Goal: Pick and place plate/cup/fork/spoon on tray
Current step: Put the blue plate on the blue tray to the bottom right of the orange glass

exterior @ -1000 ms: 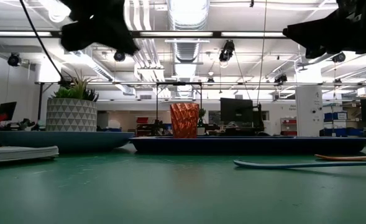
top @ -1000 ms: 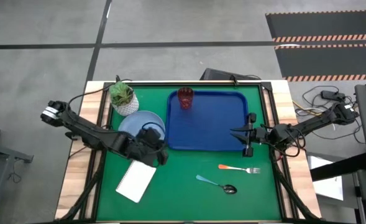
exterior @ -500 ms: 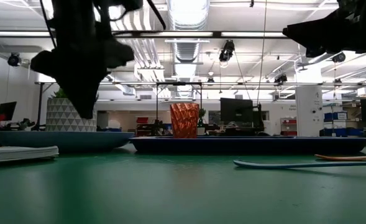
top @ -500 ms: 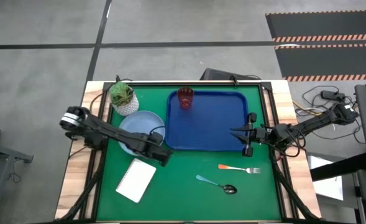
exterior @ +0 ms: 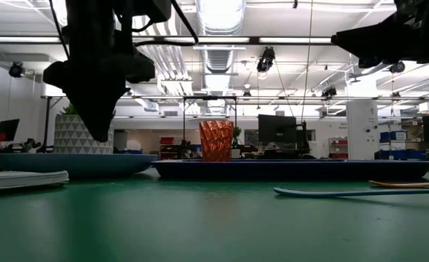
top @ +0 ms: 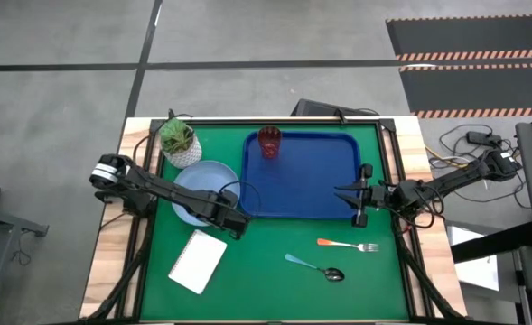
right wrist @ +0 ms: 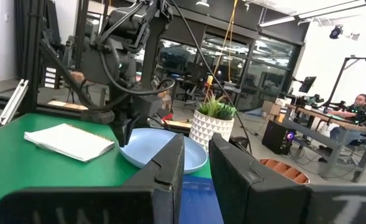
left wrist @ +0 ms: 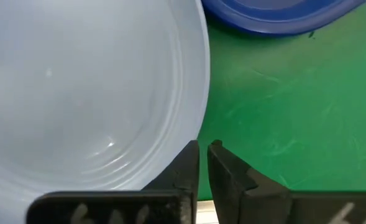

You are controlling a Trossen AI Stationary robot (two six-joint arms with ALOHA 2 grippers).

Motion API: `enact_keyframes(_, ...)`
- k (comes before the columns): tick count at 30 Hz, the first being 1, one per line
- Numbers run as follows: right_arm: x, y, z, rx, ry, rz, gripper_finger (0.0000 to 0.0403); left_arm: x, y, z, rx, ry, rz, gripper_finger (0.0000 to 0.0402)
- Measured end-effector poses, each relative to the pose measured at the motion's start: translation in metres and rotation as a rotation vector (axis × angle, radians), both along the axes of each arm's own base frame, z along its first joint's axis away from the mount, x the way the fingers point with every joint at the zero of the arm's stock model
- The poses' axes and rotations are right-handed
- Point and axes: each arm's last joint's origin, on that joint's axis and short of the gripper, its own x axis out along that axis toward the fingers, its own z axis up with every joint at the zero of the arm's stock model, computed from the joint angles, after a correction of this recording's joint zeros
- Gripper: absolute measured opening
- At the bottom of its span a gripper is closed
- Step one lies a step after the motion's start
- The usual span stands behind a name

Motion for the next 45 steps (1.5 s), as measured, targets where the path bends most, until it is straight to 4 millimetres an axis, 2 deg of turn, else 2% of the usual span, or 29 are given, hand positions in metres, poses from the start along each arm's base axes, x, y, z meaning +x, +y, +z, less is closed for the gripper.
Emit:
enact_keyframes(7, 0.000, 0.000, 0.000, 0.002, 0.000, 0.000, 0.0063, 0.000, 0.000, -0.003, 0.023, 0.024, -0.127, 0.0099)
enact_keyframes(11, 0.000, 0.000, 0.000, 0.002, 0.000, 0.000, 0.0063, 0.001, -0.004, -0.009, 0.098, 0.082, -0.370, 0.0137)
enact_keyframes(14, 0.000, 0.000, 0.000, 0.001, 0.000, 0.000, 0.0063, 0.002, -0.007, -0.013, 0.127, 0.120, -0.491, 0.0149)
enact_keyframes(20, 0.000, 0.000, 0.000, 0.001, 0.001, 0.000, 0.0063, 0.001, -0.006, -0.021, 0.138, 0.156, -0.531, 0.0149)
enact_keyframes(26, 0.000, 0.000, -0.001, 0.000, 0.005, 0.000, 0.0063, -0.010, -0.003, -0.035, 0.142, 0.210, -0.530, 0.0141)
enact_keyframes(31, 0.000, 0.000, -0.001, -0.001, 0.006, 0.000, 0.0063, -0.012, -0.002, -0.045, 0.146, 0.187, -0.531, 0.0141)
enact_keyframes(37, 0.000, 0.000, -0.001, -0.001, 0.006, 0.000, 0.0063, -0.012, -0.003, -0.047, 0.146, 0.173, -0.530, 0.0139)
enact_keyframes(40, 0.000, 0.000, -0.001, -0.001, 0.006, 0.000, 0.0063, -0.011, -0.003, -0.046, 0.146, 0.168, -0.529, 0.0124)
enact_keyframes(45, 0.000, 0.000, -0.001, -0.002, 0.008, 0.000, 0.0063, -0.011, -0.003, -0.046, 0.131, 0.166, -0.529, 0.0075)
